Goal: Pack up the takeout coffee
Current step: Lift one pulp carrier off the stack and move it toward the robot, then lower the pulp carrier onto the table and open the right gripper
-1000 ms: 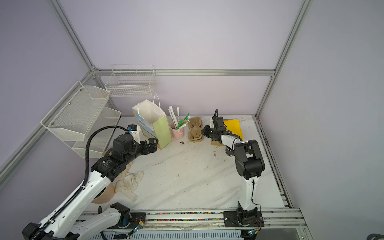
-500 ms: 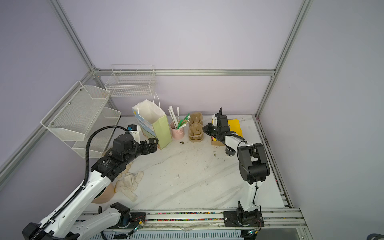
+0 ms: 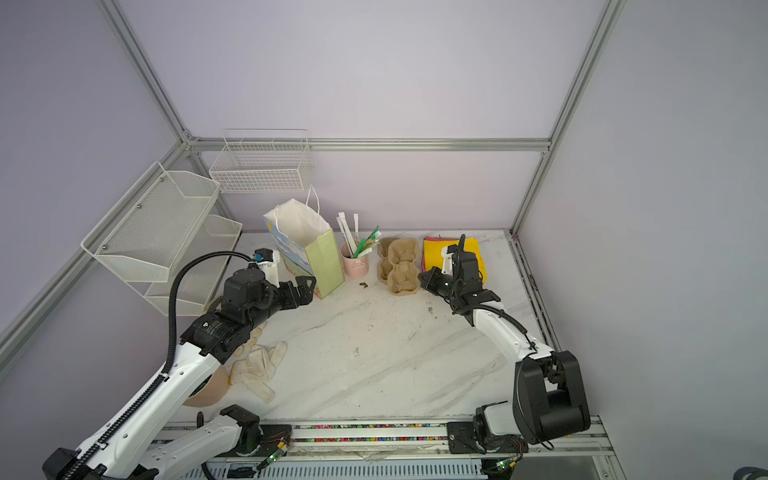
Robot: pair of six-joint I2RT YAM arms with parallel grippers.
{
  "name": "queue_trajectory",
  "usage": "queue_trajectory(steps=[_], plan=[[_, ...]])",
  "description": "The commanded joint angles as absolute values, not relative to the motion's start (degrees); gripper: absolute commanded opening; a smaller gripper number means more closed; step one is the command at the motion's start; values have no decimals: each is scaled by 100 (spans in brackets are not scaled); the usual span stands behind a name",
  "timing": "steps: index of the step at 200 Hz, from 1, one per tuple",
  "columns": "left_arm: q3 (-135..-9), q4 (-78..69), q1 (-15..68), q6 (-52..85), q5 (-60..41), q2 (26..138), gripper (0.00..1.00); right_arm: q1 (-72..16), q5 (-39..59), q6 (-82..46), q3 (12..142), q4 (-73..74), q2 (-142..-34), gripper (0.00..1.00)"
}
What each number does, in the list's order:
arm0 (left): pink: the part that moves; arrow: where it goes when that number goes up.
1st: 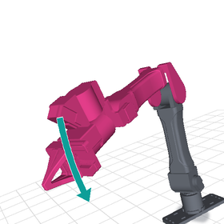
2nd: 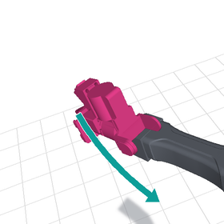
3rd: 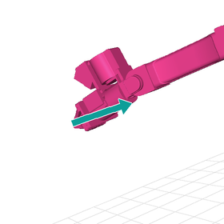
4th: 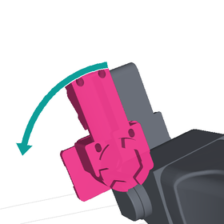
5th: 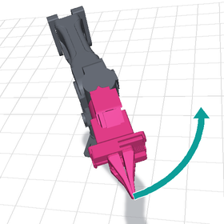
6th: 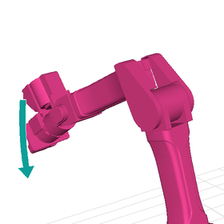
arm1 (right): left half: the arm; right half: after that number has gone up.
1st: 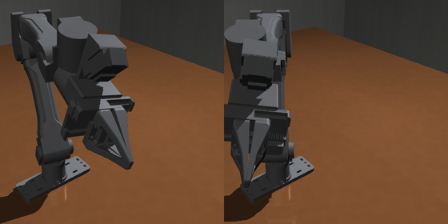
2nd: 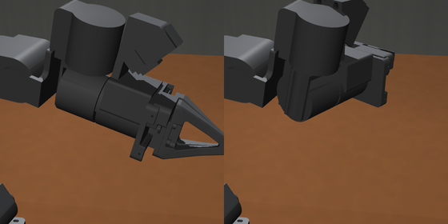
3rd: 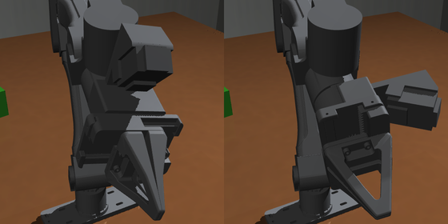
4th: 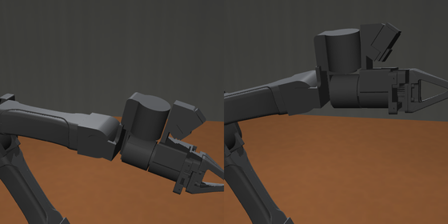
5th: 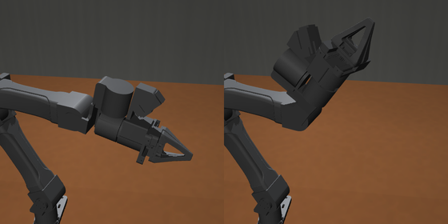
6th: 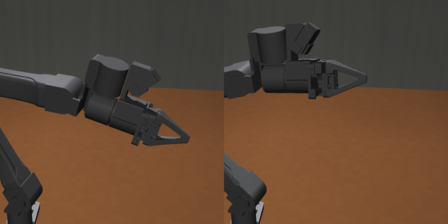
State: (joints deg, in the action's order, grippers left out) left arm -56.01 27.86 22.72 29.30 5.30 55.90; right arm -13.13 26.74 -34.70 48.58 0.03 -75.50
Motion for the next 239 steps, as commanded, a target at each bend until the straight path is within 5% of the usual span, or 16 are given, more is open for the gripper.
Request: queue_trajectory(steps=[1,47,156,192,239], plan=[[-5457,2582,2224,2830,519,5415,100,-1309,2667,-3634,4357,-459,-6817,0],[-5467,2567,2223,2834,502,5443,100,-1354,2493,-3733,3464,-1119,-5933,0],[-5466,2592,2224,2820,545,5478,100,-1358,2097,-3820,2843,-807,-6314,0],[-5467,2592,2224,2816,553,5493,100,-1354,1854,-3910,3094,-1020,-6213,15],[-5488,2585,2219,2839,630,5454,100,-1358,1312,-3509,4042,-1669,-6087,60]])
